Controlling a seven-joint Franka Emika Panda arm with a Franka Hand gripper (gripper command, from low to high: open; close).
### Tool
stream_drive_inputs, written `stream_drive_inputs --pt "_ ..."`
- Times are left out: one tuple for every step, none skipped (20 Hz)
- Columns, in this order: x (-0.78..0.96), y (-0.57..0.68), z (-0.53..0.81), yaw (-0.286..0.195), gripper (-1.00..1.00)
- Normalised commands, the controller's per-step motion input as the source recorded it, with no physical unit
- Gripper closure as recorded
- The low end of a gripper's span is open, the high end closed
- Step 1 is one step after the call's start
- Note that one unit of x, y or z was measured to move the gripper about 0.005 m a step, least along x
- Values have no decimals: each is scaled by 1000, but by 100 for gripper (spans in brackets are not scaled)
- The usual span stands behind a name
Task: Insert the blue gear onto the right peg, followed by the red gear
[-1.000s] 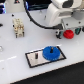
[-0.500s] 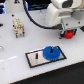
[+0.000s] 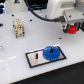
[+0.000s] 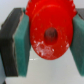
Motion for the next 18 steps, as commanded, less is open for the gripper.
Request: stream_drive_inputs --pt "503 -423 554 0 100" --pt "519 -463 551 0 100" --pt "476 -503 533 0 100" --pt "507 -517 548 0 100" --pt "494 -492 532 0 100" --pt "522 -477 489 0 100" --pt "515 -405 481 0 100" --pt "499 -419 465 0 100" --pt "521 -406 445 0 100" --pt "495 -362 453 0 100" --pt "510 -334 425 0 100" --pt "543 -326 462 0 100" --pt "567 -318 423 0 100" --pt "586 -320 418 0 100" --pt "625 -337 374 0 100" --pt "647 -354 259 0 100" --pt "656 -335 246 0 100" --pt "691 -317 249 0 100"
